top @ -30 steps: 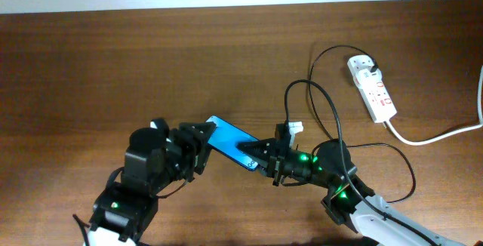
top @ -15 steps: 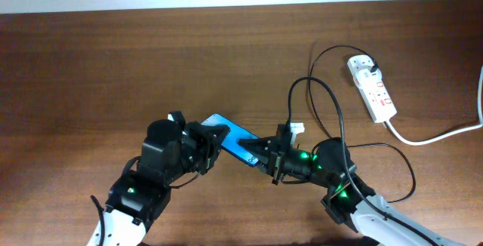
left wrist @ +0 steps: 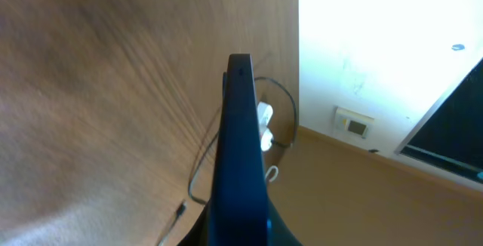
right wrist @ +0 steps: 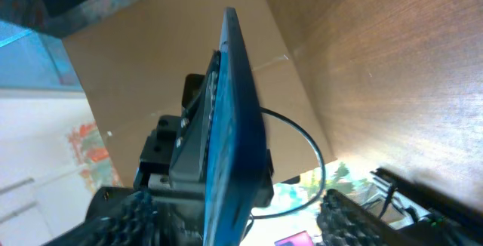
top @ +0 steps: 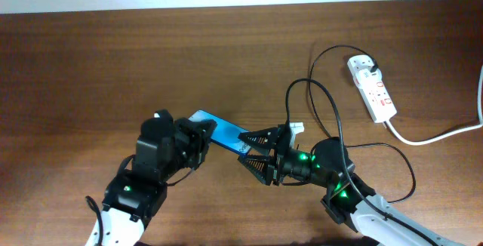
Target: Plug charger to phone and switch on socket
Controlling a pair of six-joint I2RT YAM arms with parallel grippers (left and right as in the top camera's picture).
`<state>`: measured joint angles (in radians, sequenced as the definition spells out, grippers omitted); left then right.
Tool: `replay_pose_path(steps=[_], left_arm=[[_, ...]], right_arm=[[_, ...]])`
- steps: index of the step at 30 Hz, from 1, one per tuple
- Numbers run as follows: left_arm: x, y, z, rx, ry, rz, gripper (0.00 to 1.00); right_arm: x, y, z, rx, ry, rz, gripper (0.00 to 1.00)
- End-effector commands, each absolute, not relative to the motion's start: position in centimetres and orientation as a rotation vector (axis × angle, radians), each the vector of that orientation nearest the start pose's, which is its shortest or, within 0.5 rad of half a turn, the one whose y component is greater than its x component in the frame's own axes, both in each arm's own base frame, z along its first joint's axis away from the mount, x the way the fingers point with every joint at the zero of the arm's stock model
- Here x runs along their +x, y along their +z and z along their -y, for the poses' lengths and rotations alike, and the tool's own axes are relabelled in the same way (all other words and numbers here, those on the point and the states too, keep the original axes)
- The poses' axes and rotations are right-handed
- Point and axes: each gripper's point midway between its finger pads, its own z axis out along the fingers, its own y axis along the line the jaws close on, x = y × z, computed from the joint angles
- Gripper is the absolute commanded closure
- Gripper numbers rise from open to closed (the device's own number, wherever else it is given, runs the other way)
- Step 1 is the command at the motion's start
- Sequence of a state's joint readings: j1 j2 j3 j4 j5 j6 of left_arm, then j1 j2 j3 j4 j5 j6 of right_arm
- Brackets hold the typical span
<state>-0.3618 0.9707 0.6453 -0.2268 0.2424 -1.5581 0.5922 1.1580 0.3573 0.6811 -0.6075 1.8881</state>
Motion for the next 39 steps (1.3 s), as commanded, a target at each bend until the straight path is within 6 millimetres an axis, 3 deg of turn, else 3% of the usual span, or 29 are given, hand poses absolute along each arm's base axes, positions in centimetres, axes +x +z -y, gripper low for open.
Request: replay_pose_path(steps=[1, 2, 4, 7, 9, 11, 15, 19, 22, 25, 28, 30, 34, 37, 39], left_arm=[[29.8, 19.1, 14.3, -1.059, -1.232, -2.115, 1.00], [29.9, 19.2, 14.0, -1.015, -1.223, -2.124, 1.00], [30.0, 19.3, 13.6, -0.894, -1.207, -2.151, 1.00], [29.4, 19.0, 13.0, -0.777, -1.214, -2.210, 1.00], [28.5, 17.8, 12.4, -0.700, -1.167, -2.283, 1.00], [28.2, 17.4, 12.4, -0.598, -1.124, -2.310, 1.00], [28.0, 17.5, 12.7, -0.441, -1.089, -2.316, 1.00], [27.2, 18.2, 14.0, -0.158, -1.106, -2.303, 1.00], [26.6, 18.6, 14.7, -0.051, -1.142, -2.288, 1.00], [26.5, 18.5, 14.8, -0.039, -1.150, -2.289, 1.00], [26.9, 17.0, 14.9, -0.202, -1.206, -2.365, 1.00], [27.5, 15.3, 15.0, -0.322, -1.242, -2.429, 1.00], [28.9, 14.8, 16.7, -0.237, -1.393, -2.406, 1.00], [29.0, 14.8, 16.7, -0.236, -1.388, -2.402, 1.00], [29.0, 14.8, 16.7, -0.235, -1.389, -2.402, 1.00]], right_arm=[[22.8, 19.7, -27.2, 0.692, 2.067, -2.168, 0.09], [22.8, 19.5, -27.2, 0.613, 2.023, -2.165, 0.01], [22.9, 18.3, -27.0, 0.561, 1.939, -2.195, 0.02], [23.1, 14.1, -25.8, 0.521, 1.679, -2.314, 0.02], [23.7, 11.2, -24.2, 0.354, 1.398, -2.355, 0.02], [24.1, 10.6, -23.6, 0.202, 1.270, -2.332, 0.02], [25.7, 11.2, -22.7, 0.157, 1.171, -2.289, 0.02], [27.7, 12.3, -20.1, 0.098, 0.955, -2.385, 0.02], [28.7, 14.3, -15.6, 0.156, 0.626, -2.510, 0.02], [27.5, 17.1, -10.2, 0.297, 0.284, -2.603, 0.02], [26.2, 17.5, -8.4, 0.314, 0.197, -2.664, 0.02], [25.6, 16.4, -6.0, 0.329, 0.063, -2.709, 0.02], [25.2, 12.4, -2.9, 0.250, -0.095, -2.871, 0.02], [24.9, 9.3, -1.4, 0.316, -0.153, -3.012, 0.31], [24.5, 7.3, -1.5, 0.345, -0.132, -3.107, 0.27]])
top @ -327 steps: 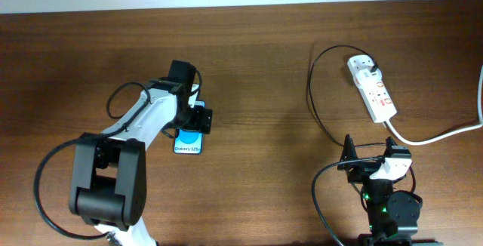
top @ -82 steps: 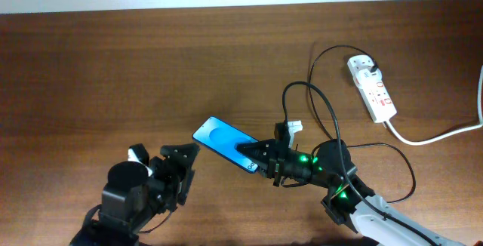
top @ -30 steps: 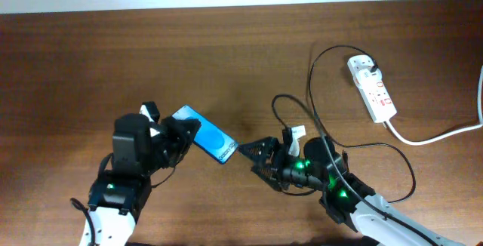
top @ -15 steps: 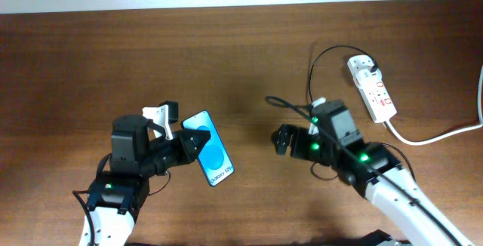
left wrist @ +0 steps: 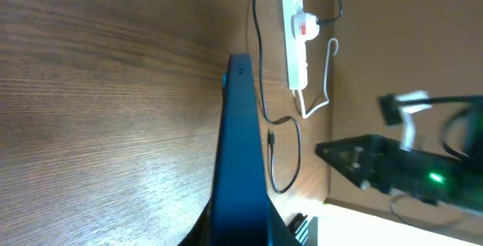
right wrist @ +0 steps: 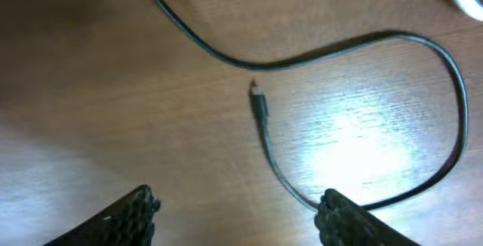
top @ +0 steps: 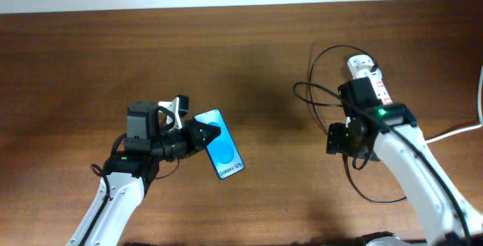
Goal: Plug charger to phone and switch on socket
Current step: 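Move the right gripper to the black cable's USB-C plug and grasp it, then carry the USB-C plug with the right gripper toward the phone's bottom port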
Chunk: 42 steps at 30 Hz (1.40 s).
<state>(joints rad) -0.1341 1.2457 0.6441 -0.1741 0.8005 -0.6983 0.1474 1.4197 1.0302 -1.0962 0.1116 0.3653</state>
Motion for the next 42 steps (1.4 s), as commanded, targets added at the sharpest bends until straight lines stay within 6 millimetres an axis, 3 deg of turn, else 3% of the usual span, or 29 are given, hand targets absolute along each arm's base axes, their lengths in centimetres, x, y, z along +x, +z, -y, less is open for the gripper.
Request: replay_pose_path(steps=[1, 7, 13, 19, 23, 31, 37, 40, 42], left_arm=[[29.0, 14.8, 16.7, -0.235, -1.388, -2.402, 1.00], [29.0, 14.8, 16.7, -0.235, -1.389, -2.402, 1.00], [29.1, 14.7, 16.6, -0.242, -1.376, -2.403, 0.98], [29.1, 14.7, 16.6, -0.242, -1.375, -2.403, 0.96], [29.1, 14.7, 16.6, -0.242, -1.375, -2.403, 0.96], [29.1, 14.6, 16.5, -0.244, -1.372, -2.403, 0.94], [29.1, 14.6, 16.5, -0.244, -1.372, -2.403, 0.92], [29.1, 14.6, 16.5, -0.244, -1.372, -2.403, 0.92], [29.1, 14.6, 16.5, -0.244, -1.372, -2.403, 0.92]], right_arm=[[24.4, 6.5, -1.6, 0.347, -0.142, -3.137, 0.27], [23.6, 2.7, -1.5, 0.333, -0.187, -3.254, 0.24], [23.8, -0.4, -3.0, 0.340, -0.024, -3.206, 0.24], [21.4, -3.5, -3.4, 0.416, 0.033, -3.206, 0.27], [22.5, -3.1, -7.0, 0.395, 0.372, -3.174, 0.47], [22.5, -3.2, -7.0, 0.231, 0.376, -3.177, 0.70], [23.5, -3.4, -6.0, 0.221, 0.283, -3.139, 0.62], [22.2, -4.1, -5.9, 0.227, 0.278, -3.167, 0.77], [22.4, -4.1, -6.1, 0.228, 0.297, -3.160, 0.93]])
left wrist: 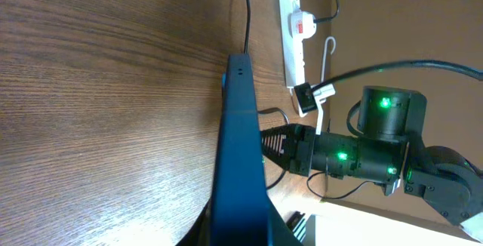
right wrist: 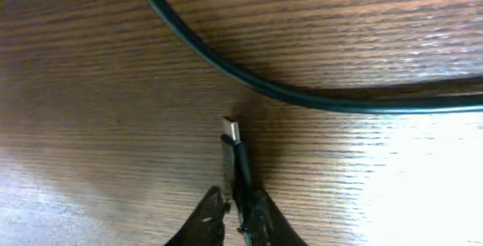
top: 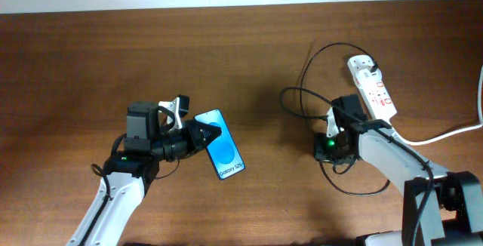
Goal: Plug charger to phone and switch on socket
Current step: 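Carry the USB-C plug with the right gripper toward the phone's bottom port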
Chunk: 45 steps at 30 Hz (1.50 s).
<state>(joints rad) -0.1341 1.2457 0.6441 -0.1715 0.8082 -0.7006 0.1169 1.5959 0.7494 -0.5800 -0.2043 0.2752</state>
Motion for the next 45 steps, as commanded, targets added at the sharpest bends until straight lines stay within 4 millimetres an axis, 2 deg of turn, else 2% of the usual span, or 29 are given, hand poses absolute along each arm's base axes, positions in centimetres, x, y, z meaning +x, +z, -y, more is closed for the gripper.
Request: replay_pose_path(steps=[1, 3, 5, 7, 10, 11, 14, 17, 19, 22, 24, 27, 31, 33, 36, 39, 42, 45], left_arm=[[29.1, 14.6, 16.6, -0.245, -1.372, -2.403, 0.92], [29.1, 14.7, 16.6, -0.242, -1.376, -2.403, 1.00], [29.1, 14.7, 16.6, -0.242, -1.377, -2.403, 1.00], [29.0, 14.9, 16.8, -0.222, -1.392, -2.395, 1.00], [29.1, 18.1, 18.2, 0.022, -1.502, -2.242, 1.00], [29.2, 18.8, 18.3, 0.061, -1.512, -2.205, 1.00], [29.0, 21.4, 19.1, 0.228, -1.571, -2.073, 1.00], [29.1, 22.1, 19.2, 0.230, -1.591, -2.050, 1.00], [29.5, 23.4, 19.3, 0.185, -1.633, -2.017, 1.00], [30.6, 25.7, 19.1, 0.002, -1.735, -1.979, 1.00], [31.4, 25.8, 18.8, -0.121, -1.750, -1.983, 1.00], [32.0, 25.7, 18.5, -0.232, -1.770, -1.992, 1.00], [32.1, 25.7, 18.5, -0.237, -1.766, -1.991, 1.00], [32.1, 25.3, 18.5, -0.261, -1.767, -2.005, 1.00], [32.0, 24.3, 18.4, -0.314, -1.764, -2.051, 1.00], [31.5, 24.2, 18.5, -0.205, -1.753, -2.051, 1.00], [31.0, 23.9, 18.6, -0.110, -1.764, -2.058, 1.00], [31.2, 23.2, 18.7, -0.118, -1.770, -2.075, 1.00]], right_arm=[[22.7, -3.9, -6.7, 0.226, 0.356, -3.144, 0.96], [23.2, -3.7, -7.6, 0.219, 0.434, -3.121, 0.96], [23.5, -3.2, -9.0, 0.193, 0.571, -3.094, 0.96], [23.6, -2.2, -10.6, 0.086, 0.723, -3.064, 0.96], [22.9, 2.1, -15.0, -0.192, 1.186, -2.894, 0.96], [22.7, 3.0, -15.5, -0.225, 1.248, -2.856, 0.96], [21.4, 7.8, -17.6, -0.394, 1.532, -2.633, 0.96], [19.9, 13.0, -19.0, -0.517, 1.776, -2.362, 0.96], [19.2, 15.3, -19.4, -0.564, 1.860, -2.235, 0.96], [19.0, 16.6, -19.5, -0.568, 1.917, -2.168, 0.96], [18.9, 17.9, -19.6, -0.580, 1.985, -2.076, 0.96], [19.0, 18.1, -19.7, -0.598, 1.984, -2.049, 0.96], [18.4, 17.8, -20.5, -0.659, 1.979, -2.067, 0.96], [18.7, 16.7, -21.6, -0.650, 1.929, -2.209, 0.96], [18.0, 17.1, -23.5, -0.762, 1.910, -2.227, 0.96], [17.0, 17.1, -24.0, -0.780, 1.941, -2.251, 0.96], [16.8, 19.0, -24.2, -0.795, 2.048, -2.158, 0.96], [17.2, 19.8, -24.4, -0.818, 2.042, -2.127, 0.96]])
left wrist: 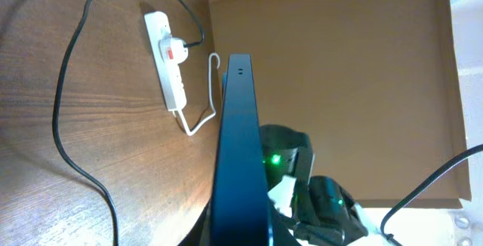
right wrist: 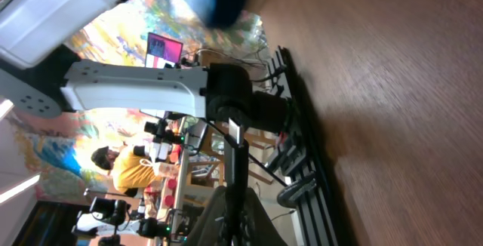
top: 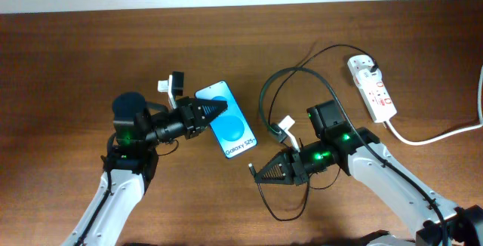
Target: Plug charger to phone and switch on socket
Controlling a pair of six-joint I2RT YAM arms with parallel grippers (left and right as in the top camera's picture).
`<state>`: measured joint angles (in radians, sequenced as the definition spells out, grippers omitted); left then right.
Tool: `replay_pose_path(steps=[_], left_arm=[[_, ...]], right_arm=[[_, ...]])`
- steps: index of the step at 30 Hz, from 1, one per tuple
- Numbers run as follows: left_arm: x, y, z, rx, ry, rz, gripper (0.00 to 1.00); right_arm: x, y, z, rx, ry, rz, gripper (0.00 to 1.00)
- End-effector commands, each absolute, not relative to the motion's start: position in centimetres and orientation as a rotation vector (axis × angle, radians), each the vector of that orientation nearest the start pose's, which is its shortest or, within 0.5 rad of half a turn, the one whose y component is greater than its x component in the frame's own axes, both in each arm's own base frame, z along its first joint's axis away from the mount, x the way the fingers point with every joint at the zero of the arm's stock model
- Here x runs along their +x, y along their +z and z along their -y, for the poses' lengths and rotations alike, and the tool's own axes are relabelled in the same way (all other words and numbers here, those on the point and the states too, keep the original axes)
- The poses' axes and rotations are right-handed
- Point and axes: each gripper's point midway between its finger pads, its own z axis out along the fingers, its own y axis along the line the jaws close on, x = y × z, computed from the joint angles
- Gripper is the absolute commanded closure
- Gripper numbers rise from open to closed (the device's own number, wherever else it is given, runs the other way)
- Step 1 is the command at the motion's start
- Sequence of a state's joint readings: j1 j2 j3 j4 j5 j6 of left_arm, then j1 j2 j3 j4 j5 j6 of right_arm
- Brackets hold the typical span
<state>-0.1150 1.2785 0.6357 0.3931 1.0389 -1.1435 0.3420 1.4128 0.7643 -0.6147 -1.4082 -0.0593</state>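
My left gripper (top: 217,110) is shut on the blue phone (top: 232,126), holding it left of the table's middle with its screen up. In the left wrist view the phone (left wrist: 240,133) shows edge-on between the jaws. My right gripper (top: 260,173) is shut on the black charger cable just behind its plug (top: 251,167). The plug points left, a little below the phone's lower end and apart from it. The right wrist view has the plug (right wrist: 235,134) sticking out of the jaws and the phone as a blur at the top. The white socket strip (top: 372,87) lies far right.
The black cable (top: 266,95) loops from the strip across the middle of the table and back under the right arm. A white mains lead (top: 434,136) runs off the right edge. In the left wrist view the strip (left wrist: 169,59) has a red switch.
My right gripper was down on the table, on the plug near the strip. It now holds the plug lifted, near the phone. The left gripper has brought the phone toward the middle.
First both grippers met at the phone near the front, the left one holding it. Then the left held the phone on the left while the right hung open over the plug. The right then closed on the plug, and now carries it beside the phone.
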Motion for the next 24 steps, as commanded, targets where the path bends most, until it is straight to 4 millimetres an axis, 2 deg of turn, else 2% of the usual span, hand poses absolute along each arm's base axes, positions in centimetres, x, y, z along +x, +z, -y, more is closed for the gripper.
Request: replay_pose_path(steps=[1, 10, 15, 24], left_arm=[[31.2, 23.1, 18.7, -0.118, -1.773, -2.079, 1.00], [31.1, 23.1, 18.7, -0.115, -1.777, -2.081, 1.00], [31.1, 23.1, 18.7, -0.115, -1.777, -2.080, 1.00], [31.1, 23.1, 18.7, -0.115, -1.776, -2.080, 1.00]], right_arm=[[17.4, 20.0, -24.4, -0.824, 2.035, -2.121, 0.96], [18.9, 19.3, -24.9, -0.818, 1.912, -2.172, 0.96], [18.7, 18.6, -25.7, -0.834, 1.862, -2.225, 0.96], [18.0, 19.9, -25.7, -0.852, 1.970, -2.162, 0.96]])
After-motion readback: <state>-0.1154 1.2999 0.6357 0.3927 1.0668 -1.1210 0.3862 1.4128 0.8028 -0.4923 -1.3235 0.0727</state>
